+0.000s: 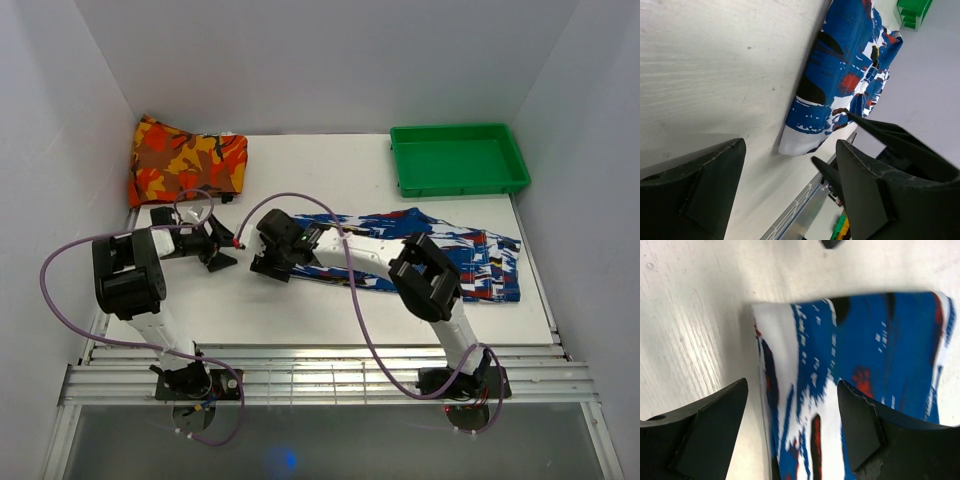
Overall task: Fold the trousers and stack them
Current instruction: Fold the trousers
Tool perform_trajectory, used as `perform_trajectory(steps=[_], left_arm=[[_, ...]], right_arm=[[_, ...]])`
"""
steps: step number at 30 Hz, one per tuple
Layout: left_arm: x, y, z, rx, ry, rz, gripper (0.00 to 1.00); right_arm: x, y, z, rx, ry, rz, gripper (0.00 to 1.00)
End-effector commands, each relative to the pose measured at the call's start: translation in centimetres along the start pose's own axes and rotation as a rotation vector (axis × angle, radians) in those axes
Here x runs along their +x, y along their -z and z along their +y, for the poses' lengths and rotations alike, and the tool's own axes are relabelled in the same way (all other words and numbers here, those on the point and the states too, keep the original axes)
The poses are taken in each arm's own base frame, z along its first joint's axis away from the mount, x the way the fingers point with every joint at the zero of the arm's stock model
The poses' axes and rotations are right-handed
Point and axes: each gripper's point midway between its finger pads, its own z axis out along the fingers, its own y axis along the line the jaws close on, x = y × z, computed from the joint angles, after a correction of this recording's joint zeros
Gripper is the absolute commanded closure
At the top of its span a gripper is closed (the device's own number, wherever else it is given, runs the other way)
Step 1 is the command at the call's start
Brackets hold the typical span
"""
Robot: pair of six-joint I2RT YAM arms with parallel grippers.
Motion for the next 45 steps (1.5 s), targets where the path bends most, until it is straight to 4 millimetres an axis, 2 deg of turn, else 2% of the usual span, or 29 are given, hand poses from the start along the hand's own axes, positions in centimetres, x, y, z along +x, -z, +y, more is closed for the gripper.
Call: perform_trajectory(steps=[1,5,7,10,14,15,17,19,23,30,33,37,40,42,44,45], left_arm=[[-0.1,1.0,0.4,-0.026,0.001,-0.016,0.15],[-0.7,1.4,0.7,-0.023,0.026,-0.029,0.15],[-0.9,1.7,0.8,-0.021,0.035,-0.039,0.15],[-1.2,1.7,1.0,-0.027,0.034,-0.046,0.15],[-1.1,1.5,1.4,-0.033,0.036,-0.059,0.10],[-0.7,1.3,1.8,-0.050,0.040,-0.056,0.10],[-0.1,1.1,2.1,-0.054,0.043,-0.050,0.09],[1.1,0.5,2.6,-0.050,0.078,-0.022,0.09],[2.0,-0.2,2.3,-0.004,0.124,-0.002,0.05],[3.3,-2.9,0.9,0.024,0.135,0.089,0.02],[3.7,-3.8,1.2,0.003,0.145,0.112,0.10],[3.7,-4.1,1.3,-0.010,0.158,0.124,0.28],[3.4,-3.6,0.9,-0.001,0.139,0.111,0.51],[3.0,-3.0,0.4,0.024,0.134,0.103,0.71],[2.5,-2.5,0.1,0.042,0.123,0.096,0.88],[2.0,-2.3,-0.2,0.051,0.118,0.093,1.00]], right_arm=[[-2.5,-1.2,-1.8,0.115,0.031,-0.043,0.23],[-2.1,-3.1,-0.7,0.092,0.046,-0.024,0.26],[-1.2,-3.9,-0.2,0.080,0.053,-0.008,0.30],[0.4,-5.0,0.7,0.057,0.059,0.021,0.45],[1.3,-5.6,2.3,-0.013,0.054,-0.006,0.92],[0.3,-4.8,2.7,-0.037,0.049,-0.053,0.92],[0.3,-4.4,3.2,-0.063,0.016,-0.091,0.92],[-1.2,-3.4,3.2,-0.081,-0.013,-0.144,0.92],[-3.4,-1.6,2.5,-0.080,-0.061,-0.226,0.92],[-5.8,-0.2,2.8,-0.124,-0.111,-0.311,0.92],[-6.6,0.4,2.9,-0.138,-0.124,-0.335,0.92],[-7.6,0.6,2.6,-0.137,-0.141,-0.355,0.92],[-8.0,0.8,2.3,-0.131,-0.136,-0.364,0.92],[-8.5,1.3,2.5,-0.148,-0.129,-0.378,0.92],[-9.3,2.1,2.6,-0.162,-0.125,-0.399,0.77],[-9.2,2.2,2.4,-0.160,-0.132,-0.390,0.62]])
